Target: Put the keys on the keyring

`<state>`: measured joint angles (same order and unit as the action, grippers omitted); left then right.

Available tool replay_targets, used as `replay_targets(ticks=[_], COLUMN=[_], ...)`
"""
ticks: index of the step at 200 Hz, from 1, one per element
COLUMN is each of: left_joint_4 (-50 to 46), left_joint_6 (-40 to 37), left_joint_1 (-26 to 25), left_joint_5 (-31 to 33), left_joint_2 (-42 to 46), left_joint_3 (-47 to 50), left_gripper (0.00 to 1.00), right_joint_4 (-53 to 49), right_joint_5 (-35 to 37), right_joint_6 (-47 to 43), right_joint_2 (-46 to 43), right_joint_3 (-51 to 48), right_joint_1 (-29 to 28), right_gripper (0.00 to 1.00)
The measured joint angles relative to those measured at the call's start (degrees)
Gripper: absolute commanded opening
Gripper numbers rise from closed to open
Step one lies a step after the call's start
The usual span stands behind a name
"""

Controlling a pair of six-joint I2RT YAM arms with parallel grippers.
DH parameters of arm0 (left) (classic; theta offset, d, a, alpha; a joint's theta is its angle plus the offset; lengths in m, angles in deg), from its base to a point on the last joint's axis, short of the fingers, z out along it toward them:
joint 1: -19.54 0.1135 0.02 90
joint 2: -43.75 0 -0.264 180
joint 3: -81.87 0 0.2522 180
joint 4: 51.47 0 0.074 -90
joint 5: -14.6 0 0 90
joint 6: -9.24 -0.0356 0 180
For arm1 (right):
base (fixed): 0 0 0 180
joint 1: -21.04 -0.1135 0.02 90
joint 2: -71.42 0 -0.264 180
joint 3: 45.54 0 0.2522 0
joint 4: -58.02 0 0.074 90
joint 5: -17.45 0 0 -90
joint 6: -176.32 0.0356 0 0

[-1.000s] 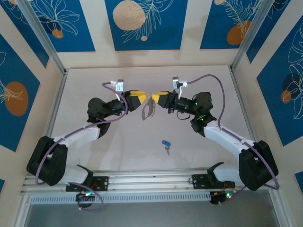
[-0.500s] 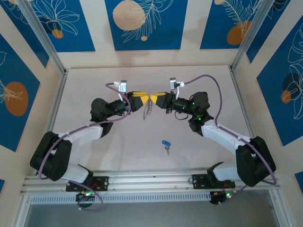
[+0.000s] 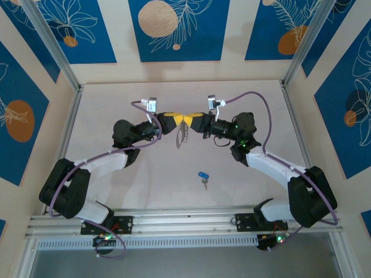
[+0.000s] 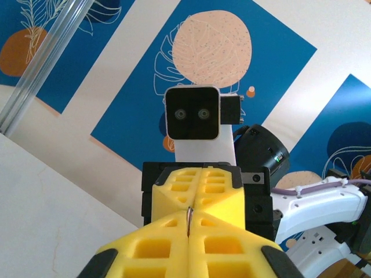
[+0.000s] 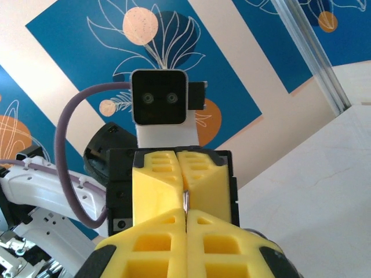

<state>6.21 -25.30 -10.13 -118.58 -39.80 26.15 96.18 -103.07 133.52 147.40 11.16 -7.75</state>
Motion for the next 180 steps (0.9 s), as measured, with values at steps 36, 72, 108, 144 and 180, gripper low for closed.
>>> replay_targets(ticks=[36,72,108,144,180], left_joint_4=[-0.7,-9.4,-24.17,-39.6,-50.34], left_joint_6=[-0.46,-5.79,-15.34,-25.75,-32.24], left_joint_1=[-0.04,-0.46,-0.59,-0.61,-0.61], left_joint_5=[-0.22,-2.45,-6.12,-9.81,-12.87], left_joint_2=[0.0,2.16,5.46,6.51,6.01], left_joint_3=[0.0,-0.94,-6.19,-13.25,-18.08], left_gripper=[0.0,0.0,0.0,0.0,0.0], right_joint_4=[-0.9,-3.93,-8.52,-12.39,-13.99], right_joint_5=[0.11,-0.59,-3.21,-7.5,-11.13], right_joint_6=[0.17,0.81,-0.76,-3.8,-5.49], right_joint_2=[-0.11,-2.71,-6.75,-7.96,-7.96], right_joint_3=[0.0,-0.9,-1.38,-1.38,-1.29], right_joint_1=[0.68,6.1,9.33,9.33,9.27], right_gripper=[0.29,0.37,0.4,0.4,0.39])
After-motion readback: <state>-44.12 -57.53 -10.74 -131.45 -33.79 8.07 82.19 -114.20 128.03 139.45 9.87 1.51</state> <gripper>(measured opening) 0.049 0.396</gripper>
